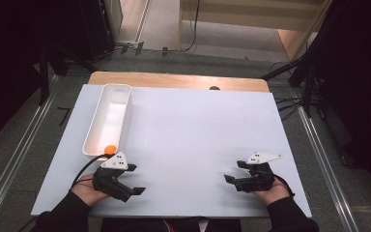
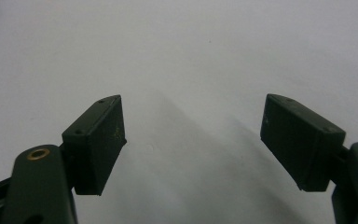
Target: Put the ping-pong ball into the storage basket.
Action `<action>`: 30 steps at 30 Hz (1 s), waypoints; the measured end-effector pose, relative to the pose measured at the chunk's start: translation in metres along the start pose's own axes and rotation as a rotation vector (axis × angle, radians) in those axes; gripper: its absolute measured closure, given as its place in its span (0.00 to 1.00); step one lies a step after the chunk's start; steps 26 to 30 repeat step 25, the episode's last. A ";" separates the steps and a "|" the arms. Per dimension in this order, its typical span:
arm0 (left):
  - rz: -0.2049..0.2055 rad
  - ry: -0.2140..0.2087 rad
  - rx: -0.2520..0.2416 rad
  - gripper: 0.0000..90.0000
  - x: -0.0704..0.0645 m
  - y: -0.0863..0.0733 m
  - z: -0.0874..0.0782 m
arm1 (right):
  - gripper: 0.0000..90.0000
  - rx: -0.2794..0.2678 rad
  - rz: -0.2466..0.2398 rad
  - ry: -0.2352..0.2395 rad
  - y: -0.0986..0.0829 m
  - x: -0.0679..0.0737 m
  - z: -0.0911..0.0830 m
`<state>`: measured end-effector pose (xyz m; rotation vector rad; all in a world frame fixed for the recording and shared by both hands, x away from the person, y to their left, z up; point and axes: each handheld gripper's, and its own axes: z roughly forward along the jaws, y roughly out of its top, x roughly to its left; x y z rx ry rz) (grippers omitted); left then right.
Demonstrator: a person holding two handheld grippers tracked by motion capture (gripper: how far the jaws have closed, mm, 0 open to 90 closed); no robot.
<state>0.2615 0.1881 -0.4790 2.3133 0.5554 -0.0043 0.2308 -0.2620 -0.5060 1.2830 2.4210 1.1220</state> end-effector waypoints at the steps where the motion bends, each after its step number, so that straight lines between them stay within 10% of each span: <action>1: 0.002 0.001 0.002 0.16 0.000 0.000 0.000 | 0.23 -0.001 0.001 -0.001 0.000 0.000 0.000; 30: 0.002 -0.001 0.005 0.16 0.000 0.000 0.000 | 0.23 0.017 -0.008 -0.002 -0.001 0.000 0.002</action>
